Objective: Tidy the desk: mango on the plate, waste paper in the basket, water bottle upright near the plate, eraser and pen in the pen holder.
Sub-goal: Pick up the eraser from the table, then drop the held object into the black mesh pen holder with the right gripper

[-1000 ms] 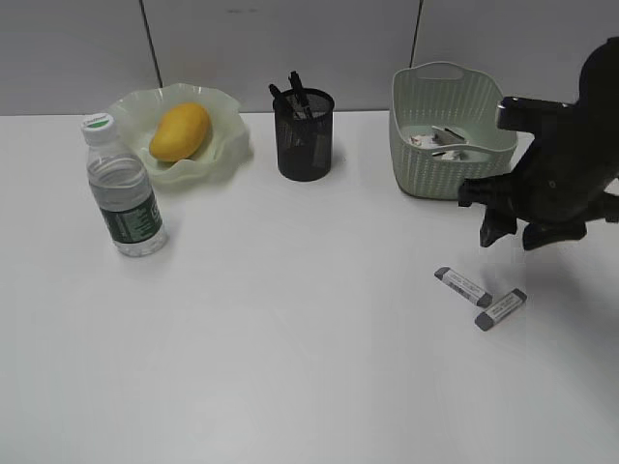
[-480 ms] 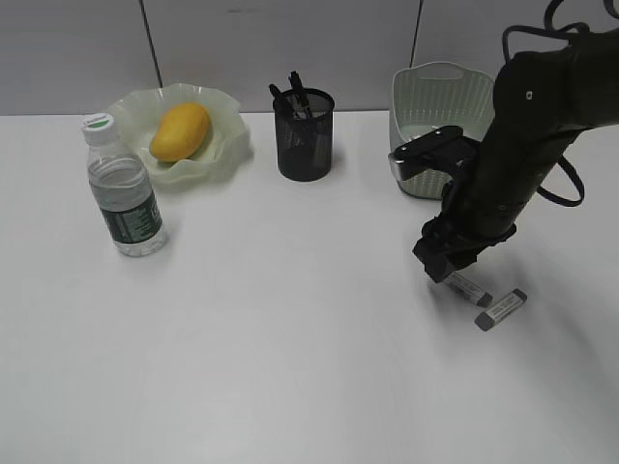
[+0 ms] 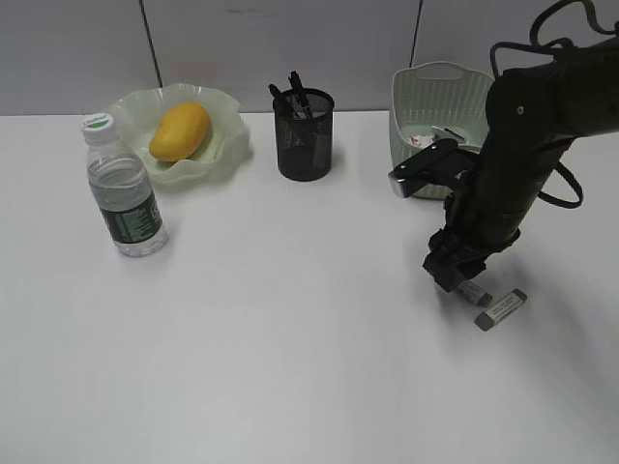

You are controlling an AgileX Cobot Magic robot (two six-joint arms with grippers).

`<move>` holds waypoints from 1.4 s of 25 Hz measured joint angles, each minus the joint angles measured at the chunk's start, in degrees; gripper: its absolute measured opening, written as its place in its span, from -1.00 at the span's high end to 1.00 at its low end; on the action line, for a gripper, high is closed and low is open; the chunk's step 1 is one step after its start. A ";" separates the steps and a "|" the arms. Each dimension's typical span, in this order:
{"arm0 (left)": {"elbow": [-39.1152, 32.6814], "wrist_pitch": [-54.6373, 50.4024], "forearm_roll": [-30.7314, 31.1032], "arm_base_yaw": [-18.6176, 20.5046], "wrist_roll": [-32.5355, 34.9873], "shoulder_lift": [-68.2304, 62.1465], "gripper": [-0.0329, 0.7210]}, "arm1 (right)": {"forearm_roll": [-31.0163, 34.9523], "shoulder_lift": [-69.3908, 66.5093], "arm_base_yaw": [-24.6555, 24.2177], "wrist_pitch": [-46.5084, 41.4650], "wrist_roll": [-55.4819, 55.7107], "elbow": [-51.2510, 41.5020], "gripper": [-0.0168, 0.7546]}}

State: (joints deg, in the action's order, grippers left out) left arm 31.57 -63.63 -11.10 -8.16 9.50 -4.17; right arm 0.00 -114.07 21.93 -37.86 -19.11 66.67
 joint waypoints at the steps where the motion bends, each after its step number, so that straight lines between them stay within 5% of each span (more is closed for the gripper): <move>1: 0.00 0.02 0.00 0.00 0.00 -0.01 -0.39 | 0.00 -0.15 0.00 0.28 0.00 0.00 -0.09; 11: 0.00 0.08 0.02 0.00 0.02 0.01 -0.39 | 0.58 -3.28 -0.52 0.96 -0.07 0.11 -0.07; 14: 0.00 0.08 0.02 0.00 0.02 0.01 -0.39 | 0.58 -3.28 -0.52 1.03 -0.07 0.11 0.07; 18: 0.00 0.08 0.02 0.00 0.02 0.01 -0.39 | 0.58 -3.32 -0.52 1.21 0.26 0.11 0.53; 22: 0.00 0.08 0.02 0.00 0.02 0.01 -0.39 | 0.87 -2.09 -0.52 1.89 1.66 0.06 0.52; 30: 0.00 0.08 0.15 0.00 0.02 0.01 -0.39 | 12.37 9.38 -0.39 7.00 2.69 0.06 0.52; 35: 0.00 0.08 0.19 0.00 0.13 0.01 -0.38 | 27.70 13.25 0.29 25.16 2.51 0.39 0.52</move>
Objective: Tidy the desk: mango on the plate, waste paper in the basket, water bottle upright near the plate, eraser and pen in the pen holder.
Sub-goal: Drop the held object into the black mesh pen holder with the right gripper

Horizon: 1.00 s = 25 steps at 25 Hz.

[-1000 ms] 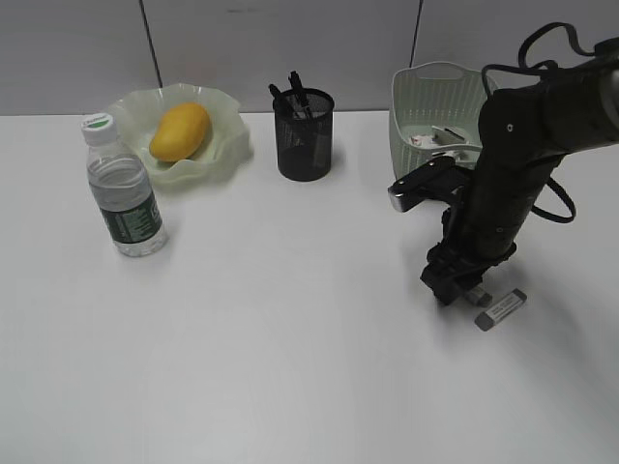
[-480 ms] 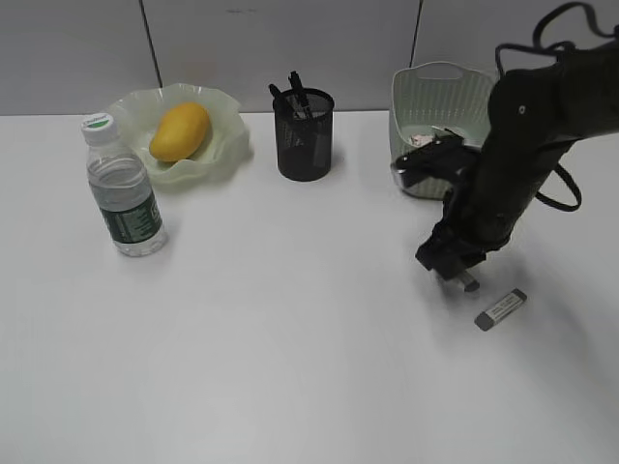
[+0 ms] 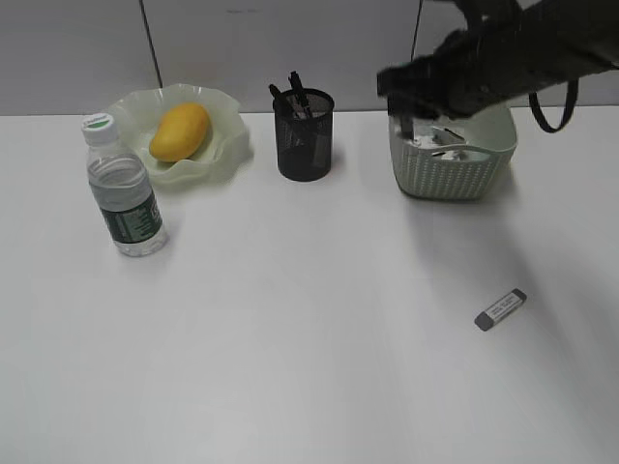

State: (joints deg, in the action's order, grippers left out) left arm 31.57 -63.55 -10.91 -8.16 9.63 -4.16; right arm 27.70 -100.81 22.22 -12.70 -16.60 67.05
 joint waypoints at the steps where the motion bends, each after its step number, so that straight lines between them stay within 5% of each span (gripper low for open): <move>1: 0.00 0.00 0.00 0.00 0.04 0.00 -0.38 | 1.39 0.00 0.53 4.15 -0.50 0.35 0.52; 4: 0.00 0.05 0.00 0.00 0.04 0.00 -0.37 | -0.60 -1.60 3.75 12.70 -4.37 2.20 0.52; 11: 0.00 0.05 0.00 0.00 0.04 0.00 -0.26 | -16.51 -10.57 9.19 28.53 -6.53 8.42 0.52; 25: 0.00 0.05 0.00 0.00 0.04 0.04 -0.25 | -14.71 -27.79 9.17 36.56 -1.11 21.21 0.52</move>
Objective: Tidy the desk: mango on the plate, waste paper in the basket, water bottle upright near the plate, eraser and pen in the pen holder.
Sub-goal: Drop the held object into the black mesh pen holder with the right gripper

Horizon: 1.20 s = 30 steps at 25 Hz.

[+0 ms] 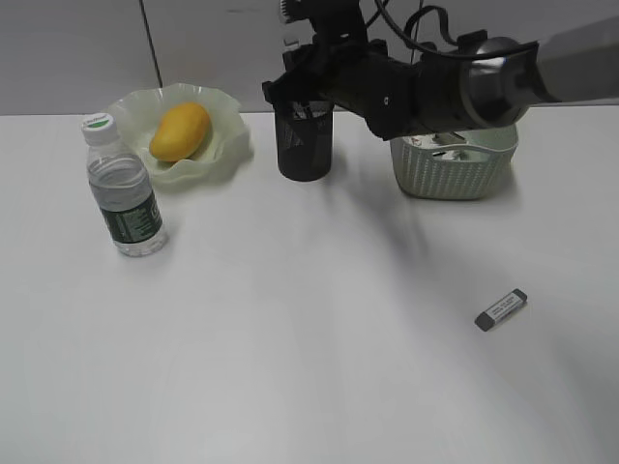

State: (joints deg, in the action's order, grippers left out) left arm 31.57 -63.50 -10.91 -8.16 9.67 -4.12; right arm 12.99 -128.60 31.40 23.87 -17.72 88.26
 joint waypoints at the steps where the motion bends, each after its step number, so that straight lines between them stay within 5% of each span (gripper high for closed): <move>1: 0.00 0.00 0.00 0.00 0.00 0.00 -0.25 | 1.08 -0.75 -0.06 0.08 0.00 0.02 0.52; 8: 0.00 0.00 0.00 0.00 0.00 0.00 -0.25 | 1.91 -3.90 -0.42 0.38 0.06 0.08 0.51; 13: 0.00 0.00 0.00 0.00 0.00 0.00 -0.25 | -1.08 -3.97 -0.55 3.66 -0.17 0.21 0.00; 19: 0.00 0.00 0.00 0.00 0.00 0.00 -0.25 | -1.11 -2.61 -0.38 3.31 -4.64 0.21 -0.15; 23: 0.00 0.00 0.00 0.00 0.00 0.00 -0.25 | 0.62 3.63 -0.19 -3.92 -4.86 0.21 -0.15; 30: -0.01 0.12 0.00 0.00 0.00 0.00 -0.25 | 0.12 17.92 -0.19 -31.34 -4.92 0.48 -0.05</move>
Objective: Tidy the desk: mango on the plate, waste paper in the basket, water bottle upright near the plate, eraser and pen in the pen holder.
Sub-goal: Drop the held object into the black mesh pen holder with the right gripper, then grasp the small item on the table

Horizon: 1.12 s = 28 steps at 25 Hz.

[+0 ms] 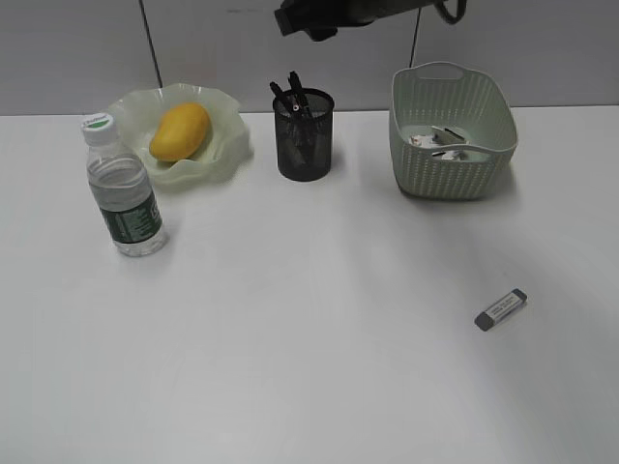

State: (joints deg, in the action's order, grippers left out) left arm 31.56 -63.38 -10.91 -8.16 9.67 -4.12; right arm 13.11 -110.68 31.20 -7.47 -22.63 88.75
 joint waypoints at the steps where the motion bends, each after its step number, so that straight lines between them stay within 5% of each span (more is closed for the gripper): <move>1: 0.00 0.00 0.00 0.00 0.00 0.00 -0.25 | 0.00 1.37 0.00 -3.75 0.00 0.07 -0.03; 7: -0.05 0.10 -0.21 0.00 0.00 0.00 -0.25 | -2.59 7.18 0.00 -31.60 1.54 0.07 -0.01; 15: -1.16 1.73 -0.84 0.00 0.00 0.00 -0.25 | -15.97 10.06 -0.07 -58.56 10.85 0.07 0.00; 20: -1.16 1.73 -0.84 0.00 0.02 -1.44 -0.25 | -14.79 11.16 -3.56 -61.42 11.60 0.07 0.00; 28: -1.08 1.89 -0.90 0.00 0.80 -11.76 -0.25 | -13.91 19.56 -16.04 -61.42 11.64 -9.29 0.00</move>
State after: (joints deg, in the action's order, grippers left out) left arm 30.48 -61.50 -11.81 -8.16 10.47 -15.87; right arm -0.81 -91.12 15.16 -68.89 -10.99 79.45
